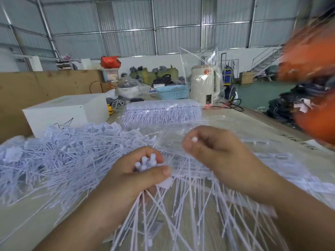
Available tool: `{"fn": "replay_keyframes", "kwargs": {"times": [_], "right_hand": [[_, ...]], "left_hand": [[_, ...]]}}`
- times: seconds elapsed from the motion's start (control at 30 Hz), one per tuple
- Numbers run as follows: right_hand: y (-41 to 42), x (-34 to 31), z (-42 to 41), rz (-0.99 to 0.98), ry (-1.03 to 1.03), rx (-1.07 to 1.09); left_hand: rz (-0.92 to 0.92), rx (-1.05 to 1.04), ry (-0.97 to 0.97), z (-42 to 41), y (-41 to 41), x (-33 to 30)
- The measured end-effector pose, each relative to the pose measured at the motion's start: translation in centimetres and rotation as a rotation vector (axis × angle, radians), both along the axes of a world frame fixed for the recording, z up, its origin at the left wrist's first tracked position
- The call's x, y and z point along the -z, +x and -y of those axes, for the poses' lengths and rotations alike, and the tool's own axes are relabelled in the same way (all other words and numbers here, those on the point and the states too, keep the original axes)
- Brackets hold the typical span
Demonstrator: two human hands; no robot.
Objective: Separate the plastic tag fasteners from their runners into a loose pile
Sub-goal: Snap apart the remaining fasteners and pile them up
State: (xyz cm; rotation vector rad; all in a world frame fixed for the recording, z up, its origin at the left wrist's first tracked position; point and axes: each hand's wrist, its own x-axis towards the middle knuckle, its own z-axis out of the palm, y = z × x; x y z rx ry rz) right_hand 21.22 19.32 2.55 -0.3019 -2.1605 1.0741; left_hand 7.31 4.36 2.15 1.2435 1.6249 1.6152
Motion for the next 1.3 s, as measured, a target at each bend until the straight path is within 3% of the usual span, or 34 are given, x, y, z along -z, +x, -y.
{"fn": "replay_keyframes", "kwargs": {"times": [0.07,0.13,0.33,0.47,0.63,0.8,1.03,1.2,1.3], "right_hand": [[-0.2,0.5,1.1,0.118,-0.016,-0.225],[-0.4,0.9,1.3,0.154,-0.017,-0.317],[-0.6,0.8,1.4,0.157,-0.156,-0.439],[-0.7,1.2,1.5,0.202,-0.195,-0.448],[-0.5,0.6,1.4,0.259,-0.100,-0.386],[0.2,-0.1,0.4,0.339,-0.076,-0.391],[-0.5,0.6,0.6,0.365,-0.234,-0.521],[0.0,0.3,-0.2,0.354,-0.226,-0.443],[0.0,0.2,-0.3,0.336,-0.200,-0.397]], "left_hand": [[-0.004,0.077,0.003,0.0,-0.2,0.2],[-0.004,0.126,0.014,0.1,-0.5,0.3],[-0.009,0.282,0.034,0.4,-1.2,0.4],[-0.087,0.492,-0.084,0.8,-0.9,0.1],[-0.062,0.394,-0.071,0.8,-1.3,0.0],[0.252,0.408,-0.072,1.2,-3.3,-0.2],[-0.031,0.373,-0.124,1.3,-3.1,-0.4],[-0.034,0.458,-0.180,1.3,-3.3,-0.5],[0.132,0.432,-0.148,0.8,-2.5,-0.2]]}}
